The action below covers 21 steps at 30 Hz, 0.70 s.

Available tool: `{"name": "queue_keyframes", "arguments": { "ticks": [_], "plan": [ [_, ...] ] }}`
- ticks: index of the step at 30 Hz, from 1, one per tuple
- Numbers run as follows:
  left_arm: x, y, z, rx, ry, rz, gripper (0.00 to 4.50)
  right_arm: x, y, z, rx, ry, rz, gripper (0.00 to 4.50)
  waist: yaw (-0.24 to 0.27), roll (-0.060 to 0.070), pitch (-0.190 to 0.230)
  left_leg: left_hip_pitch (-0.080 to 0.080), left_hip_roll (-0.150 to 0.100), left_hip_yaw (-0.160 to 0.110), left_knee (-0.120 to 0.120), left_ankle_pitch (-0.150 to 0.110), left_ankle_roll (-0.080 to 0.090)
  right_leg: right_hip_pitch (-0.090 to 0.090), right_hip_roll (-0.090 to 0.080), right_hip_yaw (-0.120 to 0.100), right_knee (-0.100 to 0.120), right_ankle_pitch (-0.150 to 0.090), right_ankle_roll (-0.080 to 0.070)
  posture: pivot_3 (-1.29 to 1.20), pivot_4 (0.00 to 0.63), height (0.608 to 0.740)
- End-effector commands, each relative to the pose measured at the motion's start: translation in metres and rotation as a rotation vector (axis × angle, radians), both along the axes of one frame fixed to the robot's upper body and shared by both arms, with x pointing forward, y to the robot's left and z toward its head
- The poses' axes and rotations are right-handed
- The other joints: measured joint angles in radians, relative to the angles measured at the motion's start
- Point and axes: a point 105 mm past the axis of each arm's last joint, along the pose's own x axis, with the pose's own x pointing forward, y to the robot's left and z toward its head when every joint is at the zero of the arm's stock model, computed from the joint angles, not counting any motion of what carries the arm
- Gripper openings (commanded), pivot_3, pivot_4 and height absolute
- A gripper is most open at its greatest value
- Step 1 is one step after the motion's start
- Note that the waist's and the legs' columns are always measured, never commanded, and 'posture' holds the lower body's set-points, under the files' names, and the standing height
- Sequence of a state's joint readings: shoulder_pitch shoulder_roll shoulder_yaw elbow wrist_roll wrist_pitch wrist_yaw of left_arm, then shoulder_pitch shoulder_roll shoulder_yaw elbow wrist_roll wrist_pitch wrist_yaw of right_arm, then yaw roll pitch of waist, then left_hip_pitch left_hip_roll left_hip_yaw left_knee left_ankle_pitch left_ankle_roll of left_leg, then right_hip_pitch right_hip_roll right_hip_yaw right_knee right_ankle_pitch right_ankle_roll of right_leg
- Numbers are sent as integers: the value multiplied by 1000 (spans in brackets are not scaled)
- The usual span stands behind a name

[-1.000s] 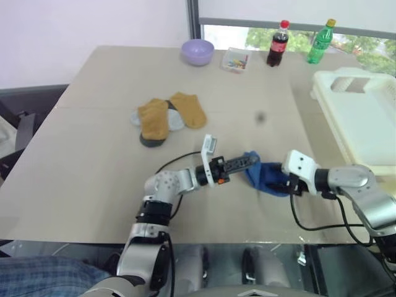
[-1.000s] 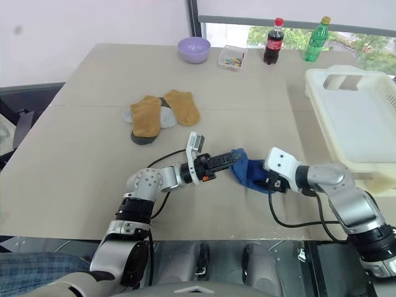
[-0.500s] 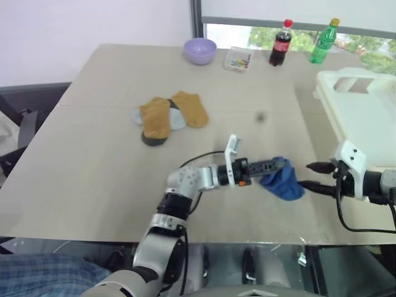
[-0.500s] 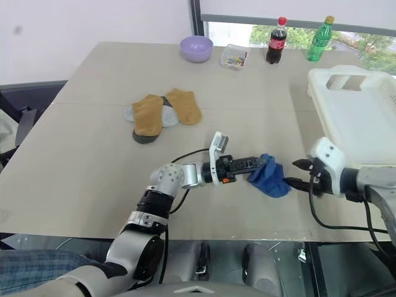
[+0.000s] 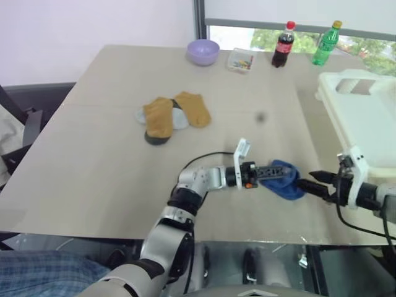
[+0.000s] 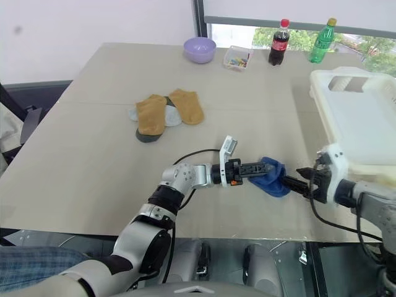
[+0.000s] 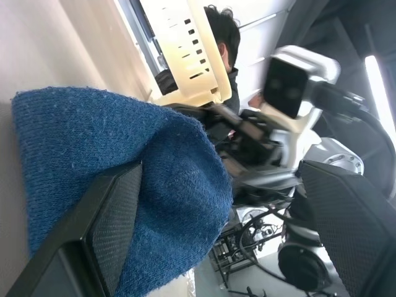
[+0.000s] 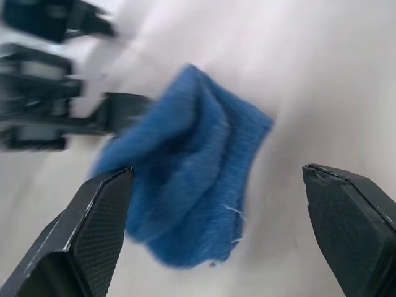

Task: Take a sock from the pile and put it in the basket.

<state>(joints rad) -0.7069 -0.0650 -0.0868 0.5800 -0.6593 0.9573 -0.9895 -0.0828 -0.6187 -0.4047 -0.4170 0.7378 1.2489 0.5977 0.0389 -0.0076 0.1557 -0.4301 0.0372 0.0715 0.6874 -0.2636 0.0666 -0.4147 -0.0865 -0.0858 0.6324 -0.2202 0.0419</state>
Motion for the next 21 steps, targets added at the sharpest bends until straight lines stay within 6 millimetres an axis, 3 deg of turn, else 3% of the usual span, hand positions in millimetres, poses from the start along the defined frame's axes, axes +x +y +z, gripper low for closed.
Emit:
{"name": "queue_keyframes", "arguments": {
  "ticks": [1,8,13,21],
  "plan": [
    [-4,2,-5,4,13,-9,4359,1,5,9,68,-7,-20,4462,-1,1,-1,0,0,0,0,0,0,0,0,0,1,0,0,0,150,733],
    [-2,3,-6,9,5,2,4359,-6,2,-13,49,109,-48,4462,-1,2,-1,0,0,0,0,0,0,-1,0,1,2,0,0,0,150,733],
    [2,4,-3,1,5,20,4359,-24,3,15,66,29,111,4462,-1,1,-1,0,-1,0,0,0,0,-1,0,1,1,0,0,0,150,733],
    [3,1,-4,3,7,23,4359,-27,24,31,90,-20,184,4462,-7,1,-1,2,0,1,1,0,0,-1,1,2,5,0,0,0,150,733]
  ]
}}
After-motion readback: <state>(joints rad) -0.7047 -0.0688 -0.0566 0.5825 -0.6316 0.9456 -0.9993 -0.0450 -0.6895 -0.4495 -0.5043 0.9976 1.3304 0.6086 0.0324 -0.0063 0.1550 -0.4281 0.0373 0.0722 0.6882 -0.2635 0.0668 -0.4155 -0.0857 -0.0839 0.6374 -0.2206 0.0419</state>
